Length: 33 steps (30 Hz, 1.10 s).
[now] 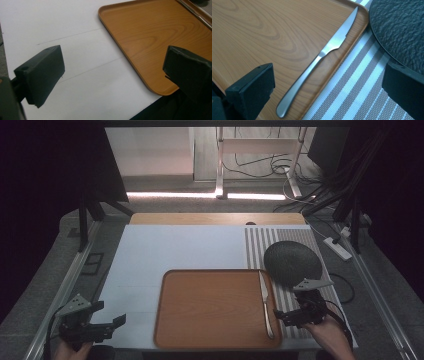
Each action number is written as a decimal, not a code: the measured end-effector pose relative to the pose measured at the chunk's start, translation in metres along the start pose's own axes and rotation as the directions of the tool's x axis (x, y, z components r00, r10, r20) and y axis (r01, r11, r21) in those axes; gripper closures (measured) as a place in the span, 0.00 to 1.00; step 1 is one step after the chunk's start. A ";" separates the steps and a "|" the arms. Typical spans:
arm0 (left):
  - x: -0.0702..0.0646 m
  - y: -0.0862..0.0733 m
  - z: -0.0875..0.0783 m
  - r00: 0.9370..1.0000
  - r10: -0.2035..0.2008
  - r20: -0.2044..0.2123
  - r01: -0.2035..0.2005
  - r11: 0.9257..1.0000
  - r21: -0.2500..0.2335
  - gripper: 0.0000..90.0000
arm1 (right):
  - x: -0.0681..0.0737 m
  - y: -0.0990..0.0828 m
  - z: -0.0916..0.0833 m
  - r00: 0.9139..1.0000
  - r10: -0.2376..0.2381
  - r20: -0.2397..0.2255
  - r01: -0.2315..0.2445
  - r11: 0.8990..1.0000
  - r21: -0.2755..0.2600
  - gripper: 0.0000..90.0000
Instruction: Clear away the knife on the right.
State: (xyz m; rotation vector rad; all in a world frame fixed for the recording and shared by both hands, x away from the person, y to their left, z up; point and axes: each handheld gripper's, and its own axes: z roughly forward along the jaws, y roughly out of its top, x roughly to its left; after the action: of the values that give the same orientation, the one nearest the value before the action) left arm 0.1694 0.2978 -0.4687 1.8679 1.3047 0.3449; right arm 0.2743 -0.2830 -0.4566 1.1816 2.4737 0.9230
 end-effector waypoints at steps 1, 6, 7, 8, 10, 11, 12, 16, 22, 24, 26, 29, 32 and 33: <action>0.000 0.000 0.000 1.000 -0.001 0.000 0.001 1.000 0.000 0.04 | 0.000 -0.001 -0.001 1.000 0.000 0.002 0.000 1.000 -0.002 0.00; 0.000 0.000 0.000 1.000 -0.001 -0.001 0.001 1.000 0.000 0.04 | -0.001 -0.005 -0.007 1.000 0.009 0.013 -0.009 1.000 -0.011 0.00; 0.000 0.000 0.000 1.000 0.000 -0.001 0.000 1.000 0.000 0.04 | -0.002 -0.006 -0.009 1.000 0.012 0.016 -0.012 1.000 -0.012 0.00; 0.000 0.000 0.000 1.000 -0.002 -0.001 0.002 1.000 0.000 0.04 | -0.002 -0.007 -0.010 1.000 0.014 0.018 -0.014 1.000 -0.014 0.00; 0.000 0.000 0.000 1.000 -0.002 -0.001 0.002 1.000 0.000 0.04 | -0.002 -0.010 -0.013 0.999 0.027 0.023 -0.026 0.999 -0.022 0.00; 0.000 0.000 0.000 1.000 0.000 -0.001 0.000 1.000 0.001 0.04 | -0.003 -0.011 -0.014 0.999 0.034 0.027 -0.033 0.999 -0.027 0.00; 0.000 0.000 0.000 1.000 0.000 -0.001 0.000 1.000 0.001 0.04 | -0.003 -0.012 -0.016 0.999 0.036 0.030 -0.035 0.999 -0.029 0.00; 0.000 0.000 0.000 1.000 0.000 -0.002 0.000 1.000 0.003 0.04 | -0.005 -0.016 -0.021 0.998 0.051 0.038 -0.049 0.998 -0.043 0.00; 0.000 0.000 0.000 1.000 0.000 -0.003 0.000 1.000 0.004 0.04 | -0.007 -0.022 -0.027 0.996 0.072 0.048 -0.069 0.996 -0.059 0.00; 0.000 0.000 0.000 1.000 0.000 -0.002 0.000 1.000 0.003 0.04 | -0.007 -0.023 -0.028 0.996 0.074 0.048 -0.071 0.996 -0.060 0.00; 0.000 0.000 0.000 1.000 -0.001 -0.003 0.001 1.000 0.004 0.04 | -0.007 -0.024 -0.030 0.996 0.077 0.051 -0.073 0.995 -0.065 0.00; 0.000 0.000 0.000 1.000 -0.001 -0.002 0.001 1.000 0.004 0.04 | -0.007 -0.025 -0.032 0.996 0.075 0.055 -0.072 0.995 -0.063 0.00; 0.000 0.000 0.000 1.000 0.001 -0.001 -0.001 1.000 0.004 0.05 | -0.007 -0.026 -0.034 0.995 0.076 0.063 -0.072 0.995 -0.063 0.00; 0.000 0.000 0.000 1.000 0.001 -0.001 -0.001 1.000 0.005 0.05 | -0.007 -0.027 -0.035 0.995 0.078 0.064 -0.074 0.995 -0.065 0.00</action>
State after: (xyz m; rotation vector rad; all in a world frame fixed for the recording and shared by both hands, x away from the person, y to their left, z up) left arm 0.1698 0.2977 -0.4688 1.8731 1.3067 0.3437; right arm 0.2466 -0.3163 -0.4474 1.2719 2.3457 0.9576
